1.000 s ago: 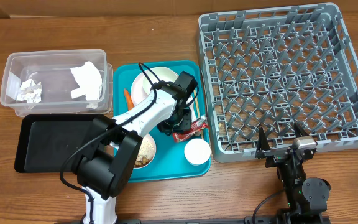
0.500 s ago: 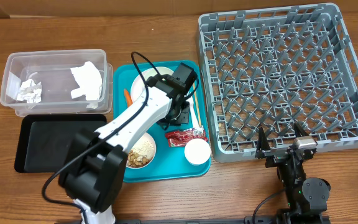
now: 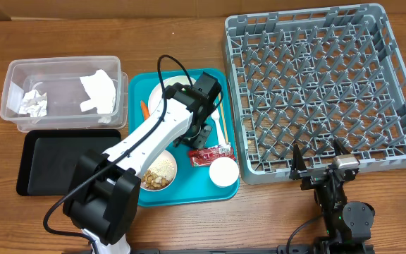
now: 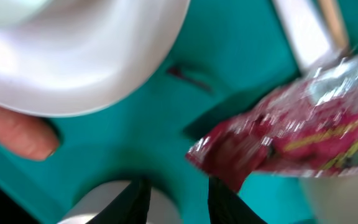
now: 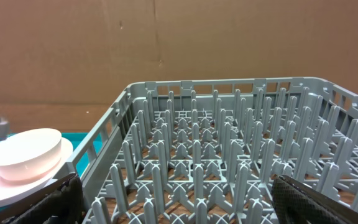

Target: Sort waste into correct bins and load items into the dishwasher

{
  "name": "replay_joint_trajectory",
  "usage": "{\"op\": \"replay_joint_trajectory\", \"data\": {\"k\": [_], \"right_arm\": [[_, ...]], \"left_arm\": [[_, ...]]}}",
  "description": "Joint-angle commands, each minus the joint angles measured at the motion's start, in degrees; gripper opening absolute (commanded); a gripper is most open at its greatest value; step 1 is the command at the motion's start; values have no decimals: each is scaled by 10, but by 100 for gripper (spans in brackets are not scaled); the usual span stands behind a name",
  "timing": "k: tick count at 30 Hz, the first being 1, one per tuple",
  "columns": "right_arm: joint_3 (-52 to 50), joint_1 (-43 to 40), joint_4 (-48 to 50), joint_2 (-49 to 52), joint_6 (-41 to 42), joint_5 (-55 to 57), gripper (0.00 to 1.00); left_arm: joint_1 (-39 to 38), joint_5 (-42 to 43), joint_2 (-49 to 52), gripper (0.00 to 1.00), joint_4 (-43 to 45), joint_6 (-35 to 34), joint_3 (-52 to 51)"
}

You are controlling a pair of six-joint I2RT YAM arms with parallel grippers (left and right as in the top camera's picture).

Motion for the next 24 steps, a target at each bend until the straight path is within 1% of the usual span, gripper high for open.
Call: {"op": "replay_joint_trajectory", "data": {"k": [1,4,5,17,20,22,24], "right_arm": [[-6,-2,3,-3,-2,3,100],[-6,-2,3,-3,-2,3,100],[-6,-2,3,-3,-2,3,100],[-6,-2,3,-3,-2,3,100],[-6,-2,3,-3,-2,3,100],[-6,-2,3,-3,-2,3,100],[-6,-2,3,-3,-2,3,100]], "left_arm": [[2,-3,-8,34,-18,104,7],[1,46,-8,34,-29,171,7],[1,73,-8,35,-31,205,7],[2,158,-8,39,-53,378,6],[2,181,-8,43,-54,393,6],[2,186,-7,43,-54,400,4],[2,185,-7,46,-48,400,-2]]}}
